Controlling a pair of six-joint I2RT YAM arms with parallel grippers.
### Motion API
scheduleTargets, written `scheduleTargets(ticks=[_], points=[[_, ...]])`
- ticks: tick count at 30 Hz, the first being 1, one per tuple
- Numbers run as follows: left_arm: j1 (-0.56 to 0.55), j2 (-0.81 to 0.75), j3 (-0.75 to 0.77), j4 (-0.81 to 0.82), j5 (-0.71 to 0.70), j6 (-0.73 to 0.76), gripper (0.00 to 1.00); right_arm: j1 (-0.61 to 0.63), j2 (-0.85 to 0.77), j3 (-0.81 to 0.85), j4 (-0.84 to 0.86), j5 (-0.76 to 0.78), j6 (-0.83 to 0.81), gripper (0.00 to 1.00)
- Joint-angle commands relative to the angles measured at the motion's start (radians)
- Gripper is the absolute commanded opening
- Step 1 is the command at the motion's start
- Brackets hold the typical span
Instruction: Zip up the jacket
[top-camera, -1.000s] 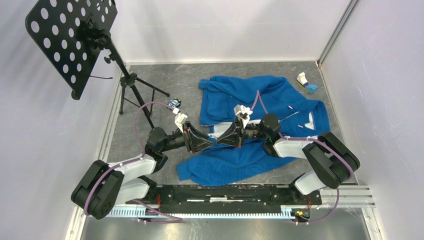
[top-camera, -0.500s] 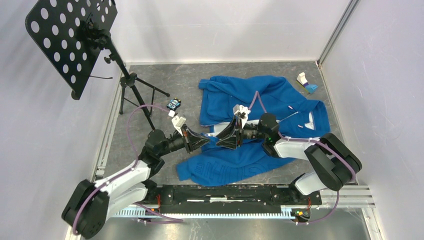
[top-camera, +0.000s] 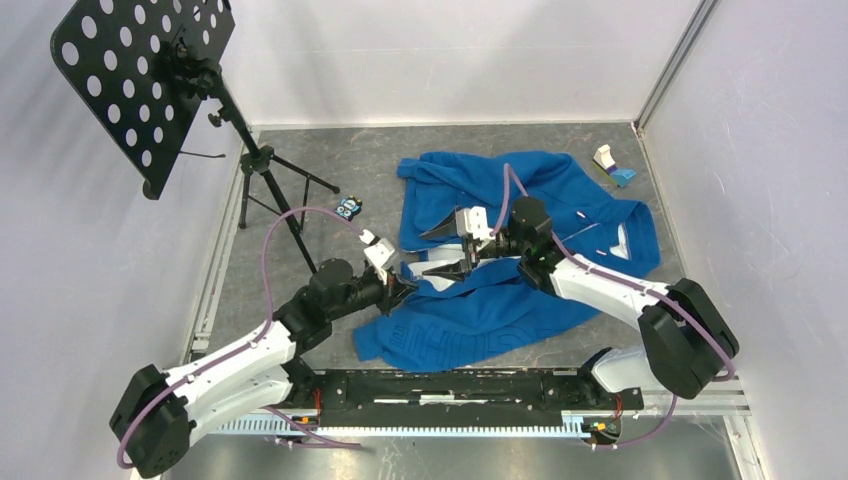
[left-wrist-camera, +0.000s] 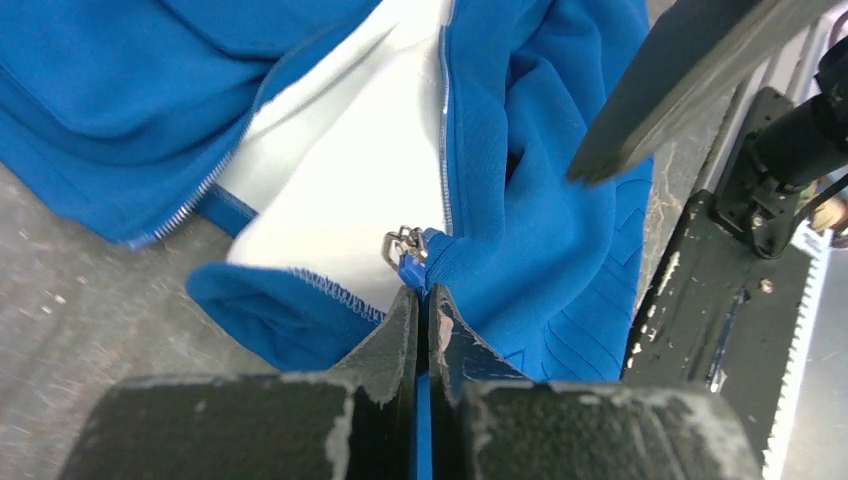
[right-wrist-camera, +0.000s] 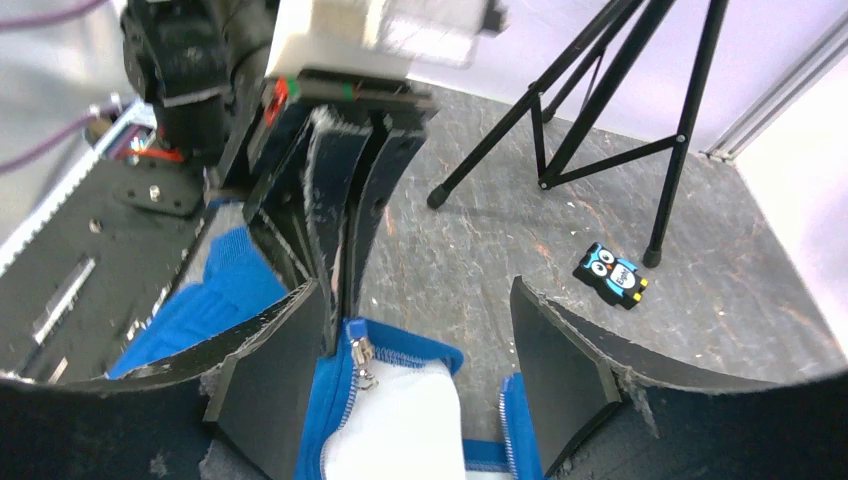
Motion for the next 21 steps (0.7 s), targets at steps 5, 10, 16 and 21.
scheduleTargets(ticks=[5, 10, 16, 21], points=[[-0.045, 0.014, 0.238, -0.264, -0.067, 0.349, 0.02, 0.012, -0.08, -0.051, -0.111, -0.032, -0.339, 0.75], [-0.077, 0.04, 0.37, -0.508, -0.038, 0.609, 0.02, 0.021, -0.109, -0.074, -0.139, -0.02, -0.375, 0.75], [-0.078, 0.11, 0.466, -0.683, -0.009, 0.828, 0.02, 0.046, -0.1, -0.081, -0.106, 0.019, -0.37, 0.76], [-0.092, 0.104, 0.473, -0.687, -0.018, 0.915, 0.02, 0.058, -0.076, -0.059, -0.107, 0.025, -0.371, 0.77]])
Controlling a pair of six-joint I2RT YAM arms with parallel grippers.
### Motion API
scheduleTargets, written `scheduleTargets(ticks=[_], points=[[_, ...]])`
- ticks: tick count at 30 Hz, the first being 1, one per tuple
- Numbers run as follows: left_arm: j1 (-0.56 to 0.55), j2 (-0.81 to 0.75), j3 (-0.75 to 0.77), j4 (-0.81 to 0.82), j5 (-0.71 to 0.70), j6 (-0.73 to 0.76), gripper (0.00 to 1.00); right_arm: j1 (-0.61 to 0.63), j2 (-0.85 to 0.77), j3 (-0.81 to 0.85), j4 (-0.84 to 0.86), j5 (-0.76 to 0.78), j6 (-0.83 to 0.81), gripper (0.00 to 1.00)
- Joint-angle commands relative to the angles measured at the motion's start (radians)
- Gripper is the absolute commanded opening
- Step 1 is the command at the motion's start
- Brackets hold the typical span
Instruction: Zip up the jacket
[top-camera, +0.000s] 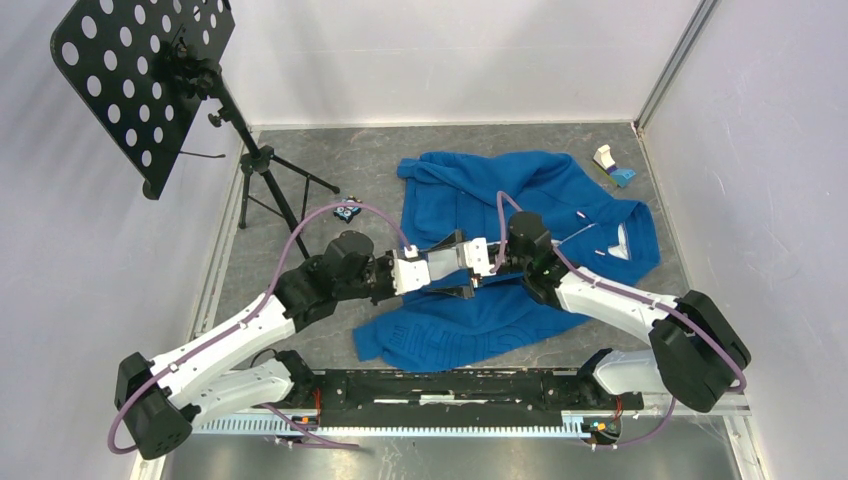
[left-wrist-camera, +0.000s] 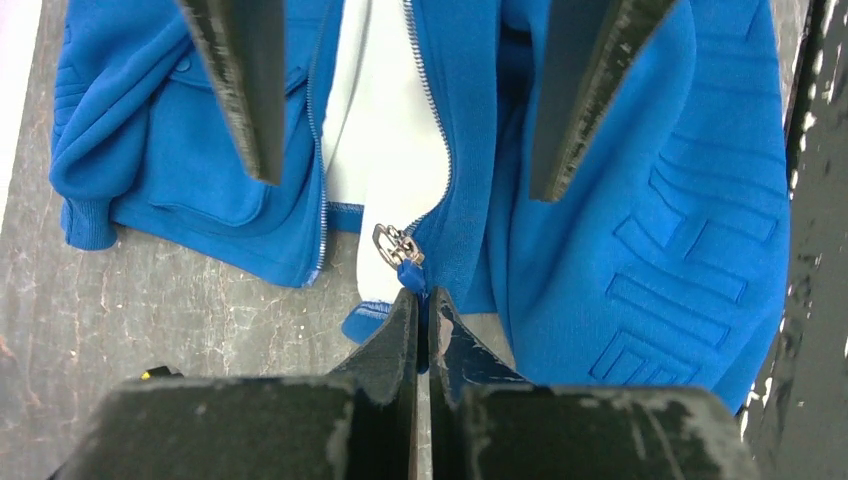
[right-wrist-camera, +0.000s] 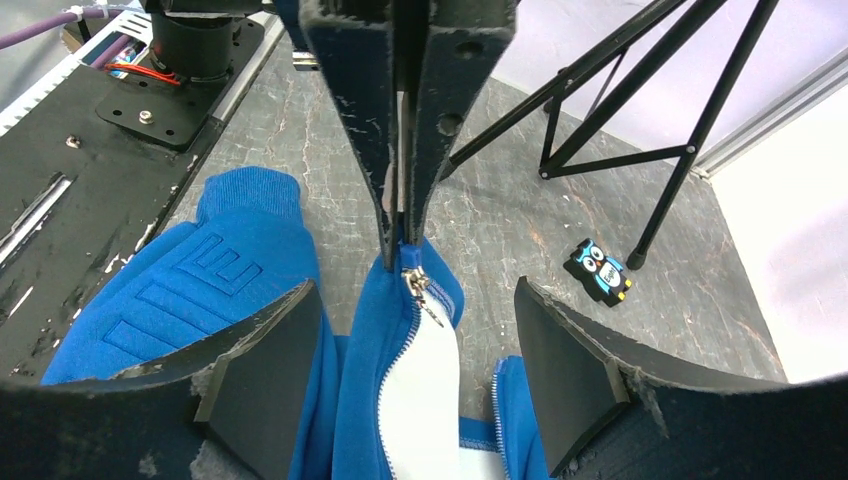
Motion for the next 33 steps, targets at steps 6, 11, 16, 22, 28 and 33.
scheduleTargets(ticks=[6, 11, 16, 22, 28, 33], points=[[-0.014, -0.084, -0.01, 0.016, -0.005, 0.152, 0.02, 0.023, 0.066, 0.048, 0.033, -0.001, 0.0, 0.75], [-0.016, -0.123, -0.045, 0.028, 0.002, 0.154, 0.02, 0.031, 0.118, 0.048, 0.144, -0.007, 0.085, 0.73], [-0.016, -0.098, -0.048, 0.028, 0.039, 0.144, 0.02, 0.044, 0.186, 0.091, 0.138, -0.05, 0.116, 0.7], [-0.016, -0.094, -0.058, 0.05, 0.04, 0.141, 0.02, 0.065, 0.227, 0.114, 0.112, -0.051, 0.105, 0.65], [-0.016, -0.1, -0.074, 0.05, 0.001, 0.152, 0.02, 0.074, 0.205, 0.118, -0.019, -0.052, 0.034, 0.5], [-0.016, -0.098, -0.083, 0.05, -0.059, 0.16, 0.02, 0.074, 0.149, 0.077, -0.057, -0.04, 0.023, 0.44]])
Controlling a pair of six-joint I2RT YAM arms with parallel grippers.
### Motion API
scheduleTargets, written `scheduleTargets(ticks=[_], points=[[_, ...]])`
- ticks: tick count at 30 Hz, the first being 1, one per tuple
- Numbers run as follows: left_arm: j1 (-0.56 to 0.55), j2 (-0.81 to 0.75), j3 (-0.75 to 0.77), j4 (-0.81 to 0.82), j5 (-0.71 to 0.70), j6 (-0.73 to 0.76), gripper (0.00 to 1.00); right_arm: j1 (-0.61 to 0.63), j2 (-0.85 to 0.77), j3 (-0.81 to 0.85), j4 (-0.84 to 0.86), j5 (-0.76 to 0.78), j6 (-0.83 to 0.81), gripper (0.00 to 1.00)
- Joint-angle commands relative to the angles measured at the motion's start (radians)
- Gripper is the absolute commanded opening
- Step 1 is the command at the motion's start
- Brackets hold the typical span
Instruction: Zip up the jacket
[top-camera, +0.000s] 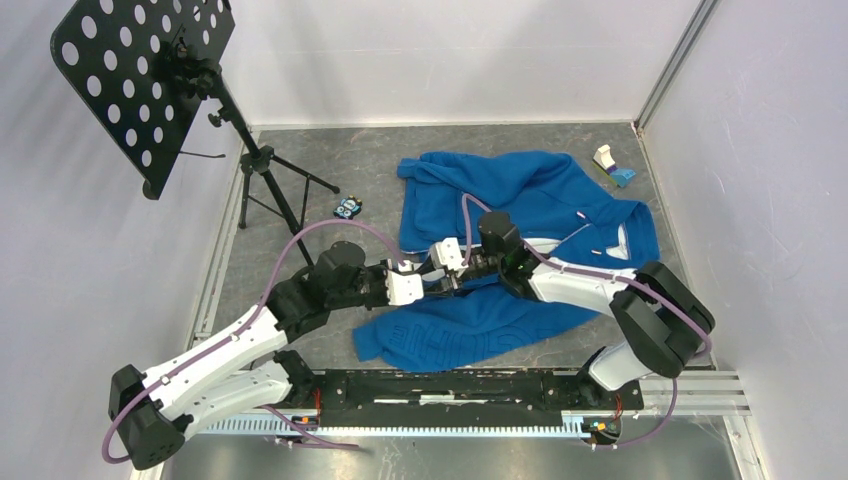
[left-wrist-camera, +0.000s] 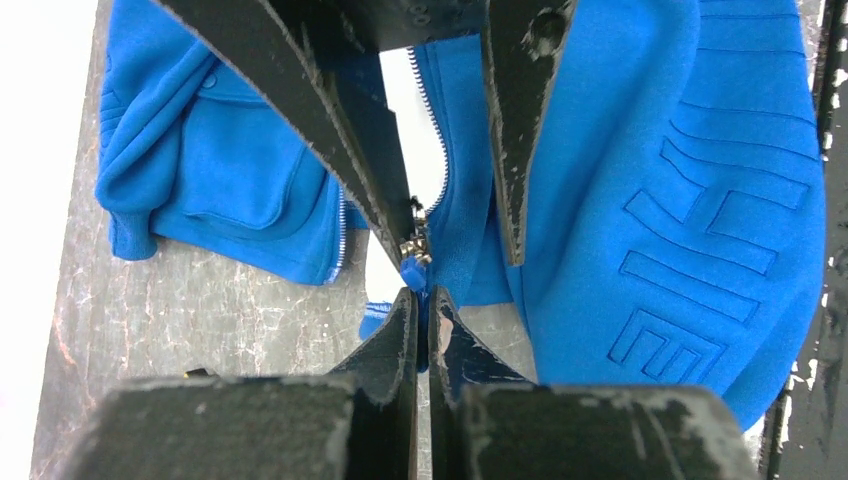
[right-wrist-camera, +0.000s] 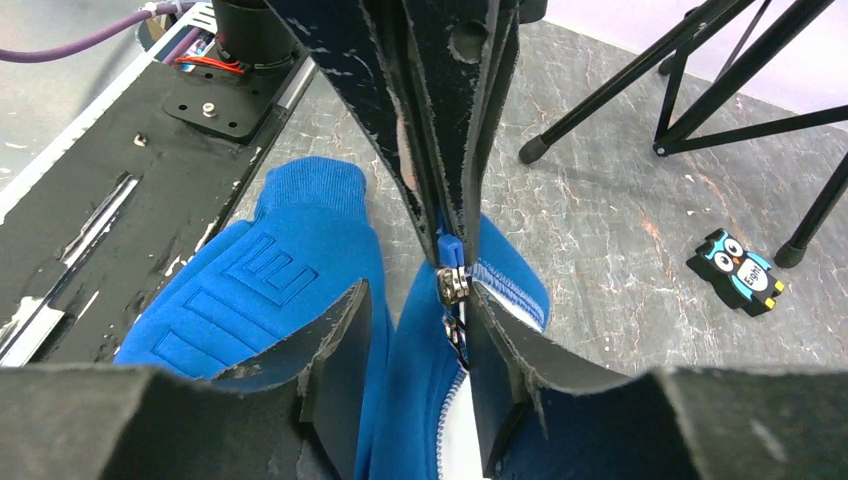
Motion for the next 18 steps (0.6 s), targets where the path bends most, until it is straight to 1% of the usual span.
scheduleTargets(ticks=[1, 6, 10, 12, 13, 15, 17, 18], points=[[-0.002, -0.004, -0.009, 0.036, -0.065, 0.046, 0.02, 0.004, -0.087, -0.016, -0.061, -0.004, -0.037, 0.42], [-0.002, 0.0, -0.01, 0.039, -0.09, 0.043, 0.02, 0.005, -0.196, -0.075, -0.098, 0.026, -0.029, 0.41], [-0.002, -0.01, -0.009, 0.048, -0.073, 0.036, 0.02, 0.045, -0.235, -0.138, -0.061, 0.01, 0.03, 0.39], [-0.002, -0.015, -0.008, 0.053, -0.076, 0.032, 0.02, 0.071, -0.249, -0.175, -0.006, 0.049, 0.071, 0.39], [-0.002, -0.019, -0.009, 0.055, -0.078, 0.032, 0.02, 0.078, -0.26, -0.189, 0.023, 0.089, 0.092, 0.4], [-0.002, -0.03, -0.014, 0.059, -0.075, 0.02, 0.02, 0.08, -0.288, -0.217, 0.11, 0.247, 0.147, 0.43], [-0.002, -0.042, -0.019, 0.066, -0.068, 0.01, 0.02, 0.079, -0.317, -0.218, 0.131, 0.446, 0.19, 0.45], [-0.002, -0.047, -0.019, 0.066, -0.064, 0.005, 0.02, 0.078, -0.327, -0.211, 0.123, 0.496, 0.199, 0.45]])
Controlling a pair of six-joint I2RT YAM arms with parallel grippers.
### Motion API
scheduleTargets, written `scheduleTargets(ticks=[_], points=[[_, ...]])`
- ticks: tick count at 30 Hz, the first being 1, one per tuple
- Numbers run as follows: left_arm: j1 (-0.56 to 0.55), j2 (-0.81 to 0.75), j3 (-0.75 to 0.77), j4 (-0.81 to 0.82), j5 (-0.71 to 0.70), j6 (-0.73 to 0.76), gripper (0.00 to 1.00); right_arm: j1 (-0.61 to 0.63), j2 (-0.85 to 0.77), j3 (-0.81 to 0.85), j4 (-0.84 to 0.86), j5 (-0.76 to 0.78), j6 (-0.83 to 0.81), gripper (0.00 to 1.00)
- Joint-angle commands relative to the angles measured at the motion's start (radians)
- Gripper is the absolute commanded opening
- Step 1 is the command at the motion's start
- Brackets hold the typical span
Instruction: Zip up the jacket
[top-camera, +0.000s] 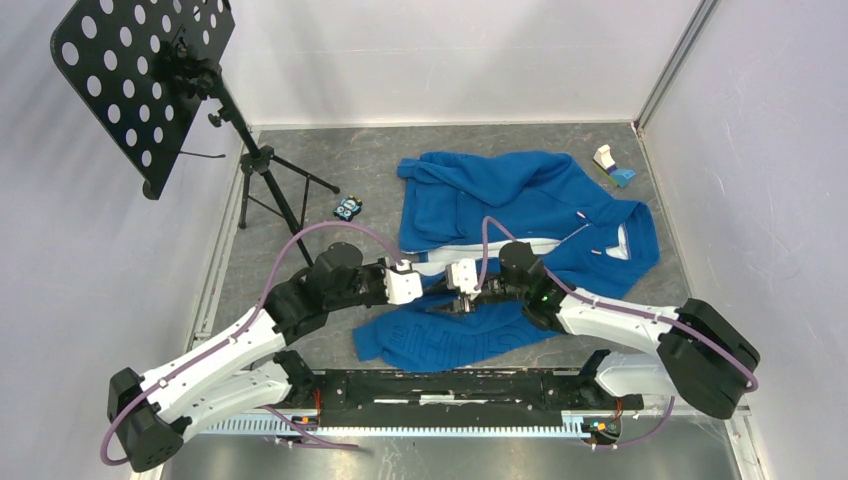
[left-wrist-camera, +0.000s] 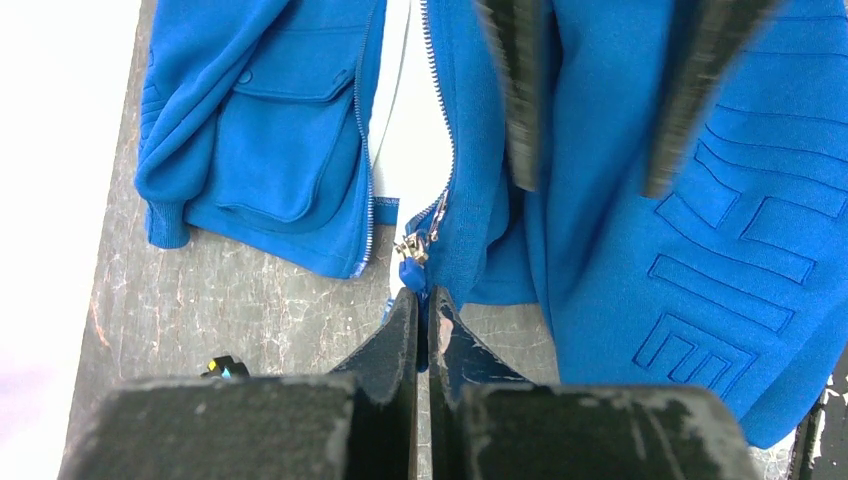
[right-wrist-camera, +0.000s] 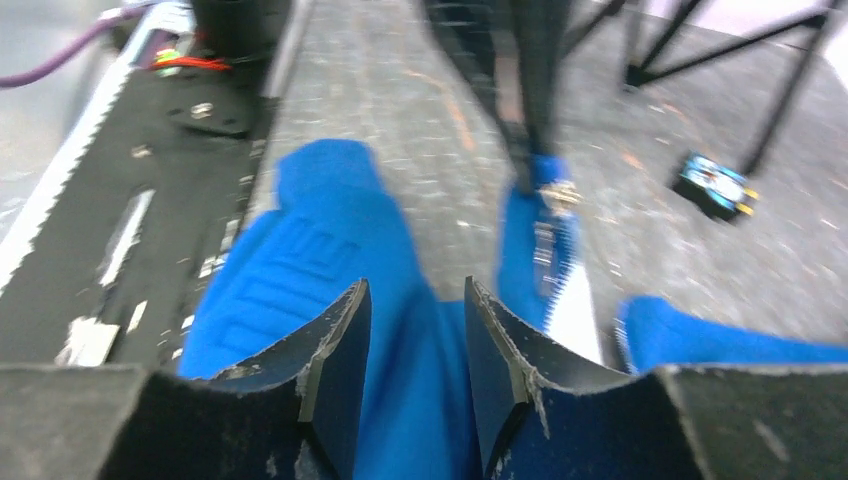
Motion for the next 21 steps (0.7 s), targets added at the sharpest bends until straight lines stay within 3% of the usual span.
scheduleTargets(ticks=[1, 9, 14, 21], points=[[-0.002, -0.04, -0.011, 0.045, -0.006, -0.013, 0.02, -0.005, -0.071, 0.012, 0.123, 0.346, 0.099, 0.48], [-0.002, -0.068, -0.016, 0.106, -0.017, -0.077, 0.02, -0.005, -0.013, 0.026, 0.219, 0.409, 0.177, 0.47], [-0.001, -0.059, -0.043, 0.304, -0.13, -0.33, 0.02, 0.006, -0.009, -0.007, 0.306, 0.379, 0.304, 0.35], [-0.001, -0.157, -0.328, 0.751, -0.175, -0.532, 0.02, 0.102, -0.028, -0.12, 0.486, 0.385, 0.514, 0.22]])
